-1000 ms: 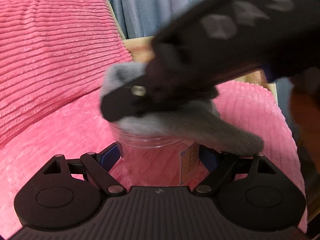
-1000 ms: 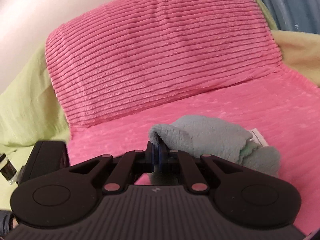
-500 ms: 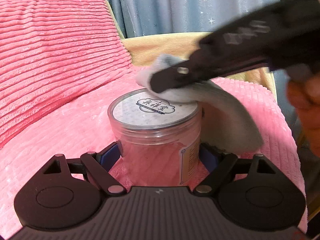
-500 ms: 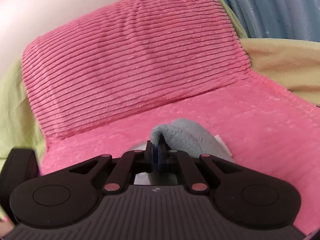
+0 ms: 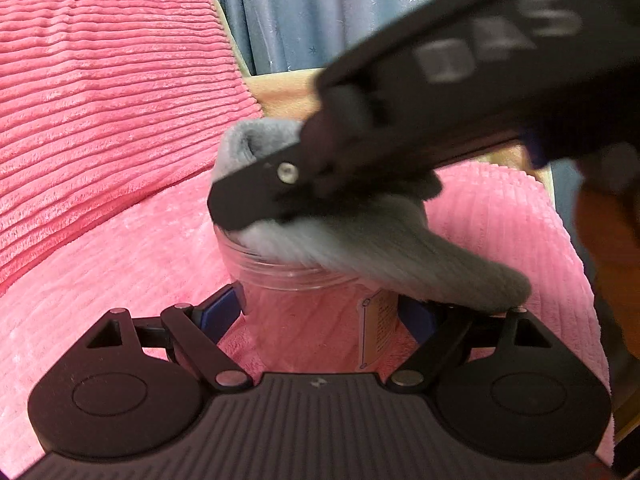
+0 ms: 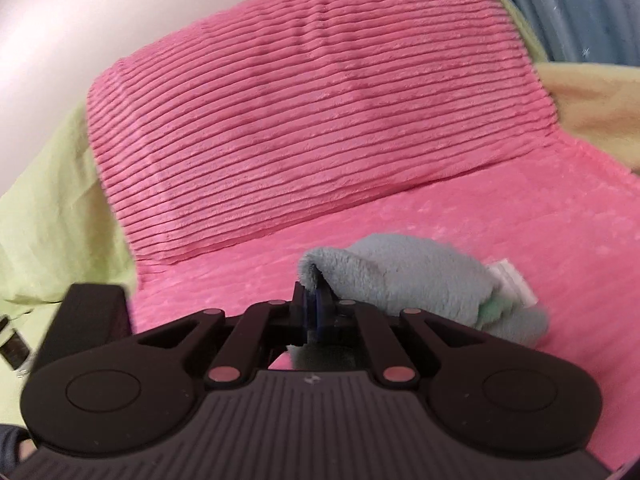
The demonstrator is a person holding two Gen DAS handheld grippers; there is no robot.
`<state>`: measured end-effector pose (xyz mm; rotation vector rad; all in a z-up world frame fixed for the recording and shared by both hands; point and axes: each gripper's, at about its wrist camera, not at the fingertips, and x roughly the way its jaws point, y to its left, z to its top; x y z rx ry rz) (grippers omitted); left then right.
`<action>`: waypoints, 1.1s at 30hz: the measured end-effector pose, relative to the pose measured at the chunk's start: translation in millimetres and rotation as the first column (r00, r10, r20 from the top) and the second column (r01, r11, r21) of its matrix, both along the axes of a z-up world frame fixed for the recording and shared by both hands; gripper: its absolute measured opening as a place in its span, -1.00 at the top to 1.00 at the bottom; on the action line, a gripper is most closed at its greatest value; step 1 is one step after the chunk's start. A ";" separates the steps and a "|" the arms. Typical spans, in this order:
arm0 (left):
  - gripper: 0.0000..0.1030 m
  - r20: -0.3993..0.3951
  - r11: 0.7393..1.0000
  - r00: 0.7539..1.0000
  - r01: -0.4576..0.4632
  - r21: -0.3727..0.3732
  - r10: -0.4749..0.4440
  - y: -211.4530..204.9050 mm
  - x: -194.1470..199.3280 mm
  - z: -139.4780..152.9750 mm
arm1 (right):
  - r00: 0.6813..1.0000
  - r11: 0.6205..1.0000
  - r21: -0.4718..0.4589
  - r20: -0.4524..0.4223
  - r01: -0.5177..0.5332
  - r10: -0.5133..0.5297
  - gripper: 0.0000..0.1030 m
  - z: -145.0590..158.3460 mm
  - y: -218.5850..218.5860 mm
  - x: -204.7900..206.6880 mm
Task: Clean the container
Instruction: 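Wipe the jar lid with the cloth in the right tool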
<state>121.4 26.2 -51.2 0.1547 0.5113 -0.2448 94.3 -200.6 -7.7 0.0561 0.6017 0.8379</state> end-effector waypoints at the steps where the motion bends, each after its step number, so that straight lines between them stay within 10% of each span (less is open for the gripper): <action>1: -0.65 0.001 1.000 1.000 0.000 0.003 0.000 -0.6 0.0 0.1 | 1.000 1.000 -0.002 0.005 0.009 -0.009 0.96 -0.8 2.6 2.8; 22: -0.66 -0.003 1.000 1.000 -0.004 -0.005 0.004 -3.0 3.1 1.6 | 0.998 0.998 -0.013 -0.023 -0.057 0.056 0.95 1.9 1.3 -13.8; 33: -0.64 0.006 1.000 1.000 0.008 0.016 -0.008 -9.6 0.8 5.8 | 0.996 0.996 0.015 0.005 0.090 -0.090 0.98 -0.1 -28.1 3.7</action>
